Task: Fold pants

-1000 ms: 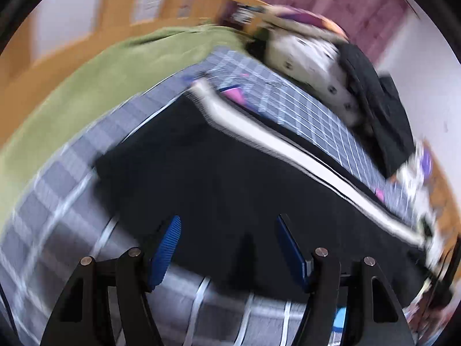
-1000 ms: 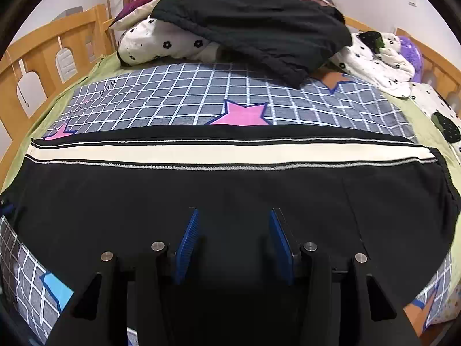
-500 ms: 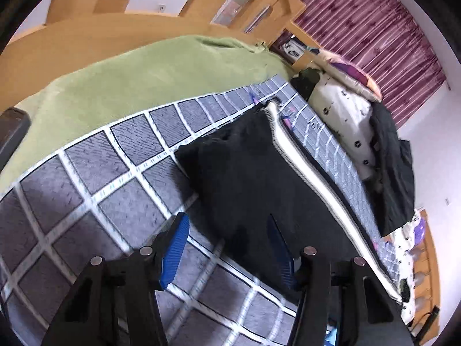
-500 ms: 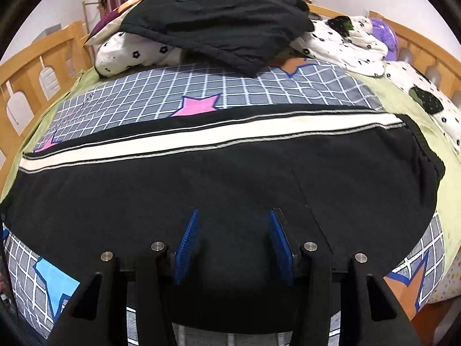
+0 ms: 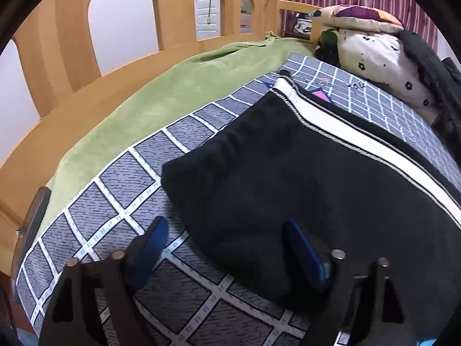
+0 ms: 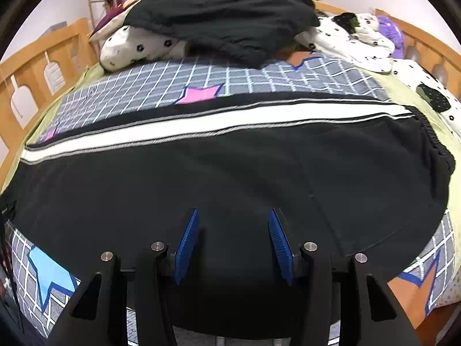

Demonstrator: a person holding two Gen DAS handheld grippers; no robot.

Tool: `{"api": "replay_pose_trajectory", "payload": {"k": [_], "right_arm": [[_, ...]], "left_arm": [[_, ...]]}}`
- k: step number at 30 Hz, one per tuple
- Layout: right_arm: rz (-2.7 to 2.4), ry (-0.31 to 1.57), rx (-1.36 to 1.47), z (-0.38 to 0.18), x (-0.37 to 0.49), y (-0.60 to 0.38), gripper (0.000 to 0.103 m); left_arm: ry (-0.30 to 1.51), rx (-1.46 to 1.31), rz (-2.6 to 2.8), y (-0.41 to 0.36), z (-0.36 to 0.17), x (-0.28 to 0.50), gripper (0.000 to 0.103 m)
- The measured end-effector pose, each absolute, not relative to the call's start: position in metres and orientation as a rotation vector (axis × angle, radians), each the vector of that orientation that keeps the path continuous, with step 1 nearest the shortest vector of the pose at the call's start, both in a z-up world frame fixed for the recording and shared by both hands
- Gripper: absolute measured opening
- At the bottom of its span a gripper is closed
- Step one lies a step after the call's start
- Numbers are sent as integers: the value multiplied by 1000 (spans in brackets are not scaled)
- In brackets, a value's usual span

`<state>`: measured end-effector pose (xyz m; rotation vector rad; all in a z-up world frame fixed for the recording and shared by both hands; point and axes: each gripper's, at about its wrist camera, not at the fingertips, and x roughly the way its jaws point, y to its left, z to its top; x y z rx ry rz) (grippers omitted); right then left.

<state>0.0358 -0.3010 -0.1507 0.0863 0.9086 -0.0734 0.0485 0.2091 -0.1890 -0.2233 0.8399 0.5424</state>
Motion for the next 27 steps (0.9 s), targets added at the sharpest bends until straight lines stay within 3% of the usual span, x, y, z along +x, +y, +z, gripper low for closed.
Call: {"api": "replay_pose_trajectory", "payload": {"k": [1,27], "right_arm": [[-66,909,81,-152,36,-298,50],[129,925,-122,-144,73,-152,50]], "left_arm": [[850,-221,580,210,-190,47,103],[857,-292,565,217,-192,43,103]]}}
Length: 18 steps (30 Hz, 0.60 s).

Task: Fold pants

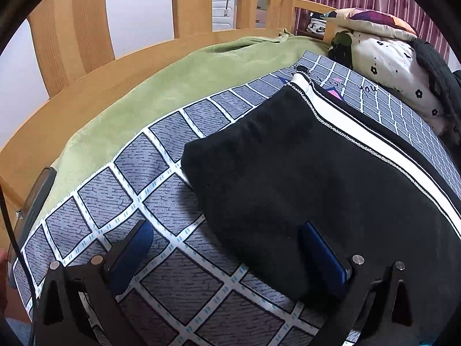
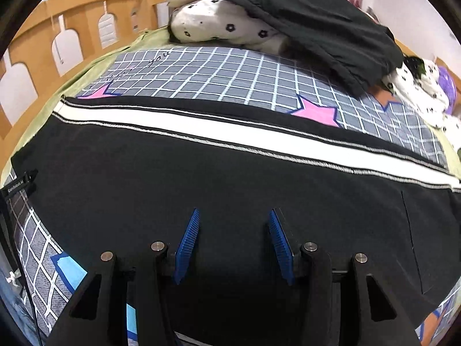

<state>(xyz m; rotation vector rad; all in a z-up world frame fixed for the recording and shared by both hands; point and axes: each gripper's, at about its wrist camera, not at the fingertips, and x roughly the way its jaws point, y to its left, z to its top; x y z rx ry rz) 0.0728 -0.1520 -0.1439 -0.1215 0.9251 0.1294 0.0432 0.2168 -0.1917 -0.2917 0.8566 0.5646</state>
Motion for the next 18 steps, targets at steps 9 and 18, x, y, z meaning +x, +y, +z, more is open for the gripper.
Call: {"api": "replay_pose_trajectory", "payload": {"k": [9,18], "right_arm": [[122,941,-113,-145,76,-143,50],[115,949,-133,-147,73,-135,50]], "left_arm": [[857,-291,564,217,-192,43,103],[857,-291,564,217,-192,43,103]]}}
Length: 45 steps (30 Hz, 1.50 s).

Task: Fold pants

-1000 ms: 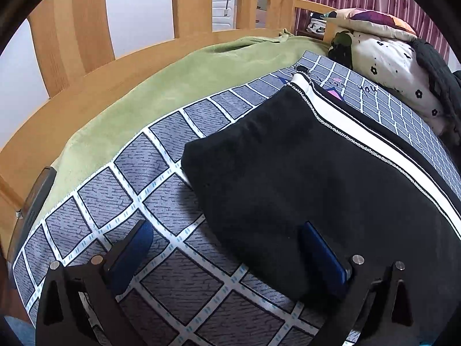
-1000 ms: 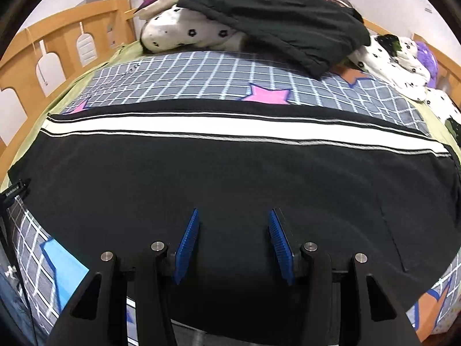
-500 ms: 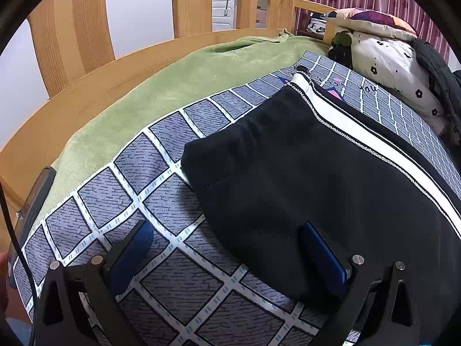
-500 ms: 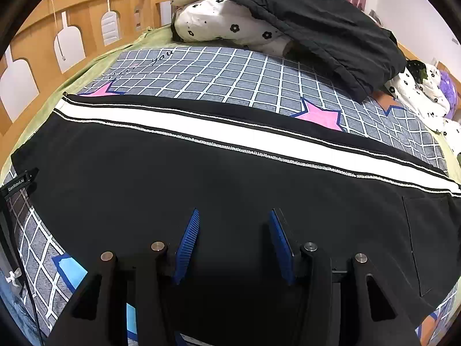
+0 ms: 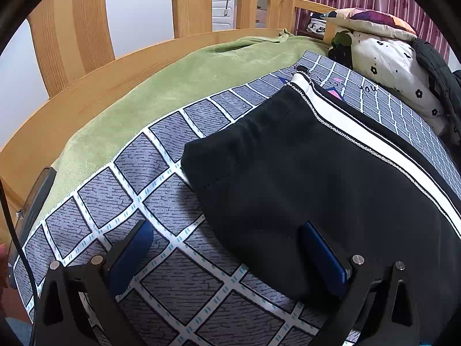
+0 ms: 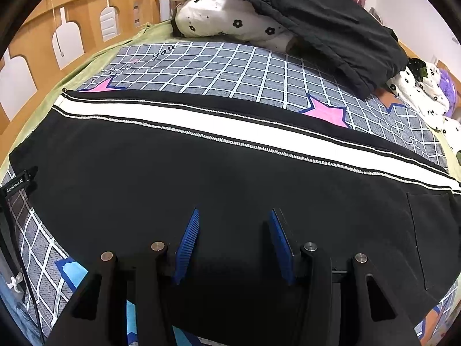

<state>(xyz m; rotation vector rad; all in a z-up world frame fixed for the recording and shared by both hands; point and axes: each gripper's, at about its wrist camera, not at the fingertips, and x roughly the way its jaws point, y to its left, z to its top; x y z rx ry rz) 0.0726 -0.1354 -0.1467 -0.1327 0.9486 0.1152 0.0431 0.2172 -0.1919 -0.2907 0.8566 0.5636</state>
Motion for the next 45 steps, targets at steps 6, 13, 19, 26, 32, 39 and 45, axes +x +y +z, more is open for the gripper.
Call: {"api": "replay_pose_trajectory", "payload": {"k": [6,13,19,26,32,39,45], "right_arm": [[109,948,-128,-146,72,-137,50],[109,954,-135,-148,71,-135,50],[102,959,-133,-150,72,-137,50],[99,963,-127,-151,73,-138,50],[103,955,-123,-149,71,-137,50],[103,929,-124,-139,68,-140,50],[93,886,-88,-127,67,-155,50]], "left_arm": [[857,-291,563,217,-192,43,103],[857,-291,562,217,-192,43,103],[857,-291,562,217,-192,43,103],[857,-291,561,217,-192,43,103],[857,-291,561,217,-192,43,103],[857,-291,561,217,-192,43,103],[856,-291,560,218,-192,43,103]]}}
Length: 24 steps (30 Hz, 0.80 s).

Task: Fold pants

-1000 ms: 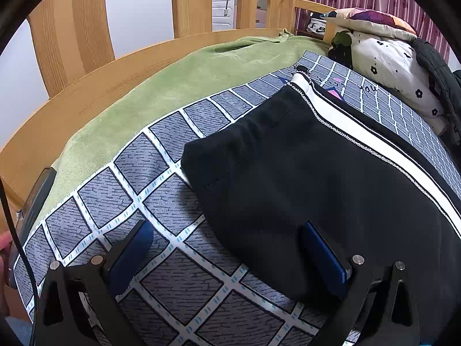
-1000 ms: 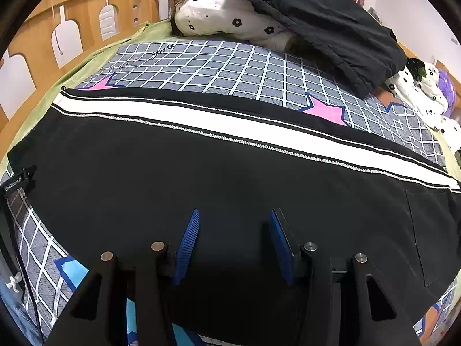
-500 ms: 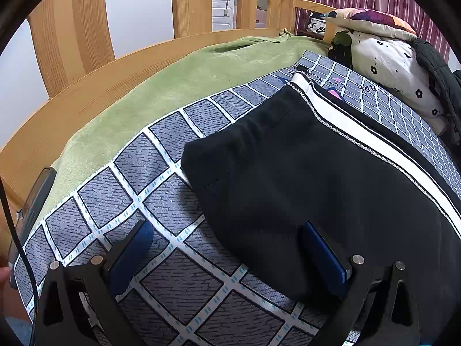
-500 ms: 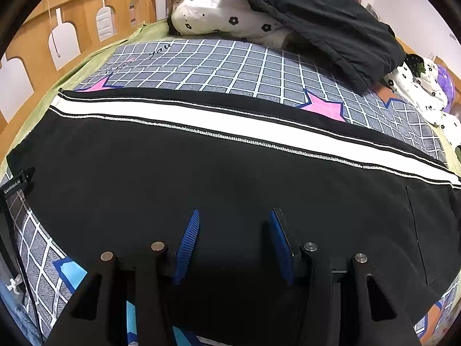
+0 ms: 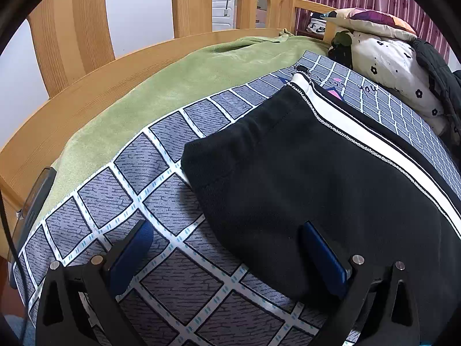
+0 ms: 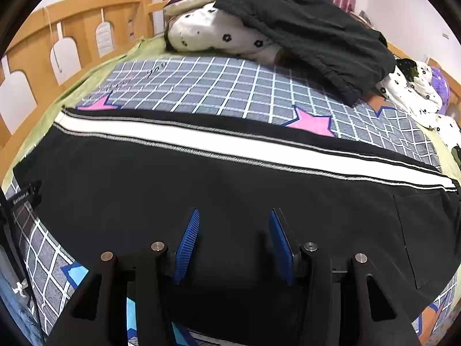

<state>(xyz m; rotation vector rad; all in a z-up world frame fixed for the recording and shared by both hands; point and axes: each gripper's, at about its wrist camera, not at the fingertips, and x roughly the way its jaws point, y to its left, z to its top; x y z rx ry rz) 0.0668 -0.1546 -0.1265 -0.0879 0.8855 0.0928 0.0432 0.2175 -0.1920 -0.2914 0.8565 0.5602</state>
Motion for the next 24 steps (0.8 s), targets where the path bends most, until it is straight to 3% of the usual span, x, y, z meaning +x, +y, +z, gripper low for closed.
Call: {"api": "replay_pose_trajectory", "payload": {"k": [5,9,18,24], "right_arm": [[67,879,-46,-114,65,-178,50],[17,813,-88,-98,53,-207,74],[-68,813,52,-100,40,-287,76],[-57,823,68,-112,29,-307,76]], "left_arm": [[856,-291,560,217,-192,43,103],[855,-291,560,218,-192,43,103],[861,-283,581,215,-191,49,103],[850,-452,393,242,-174,28,103]]}}
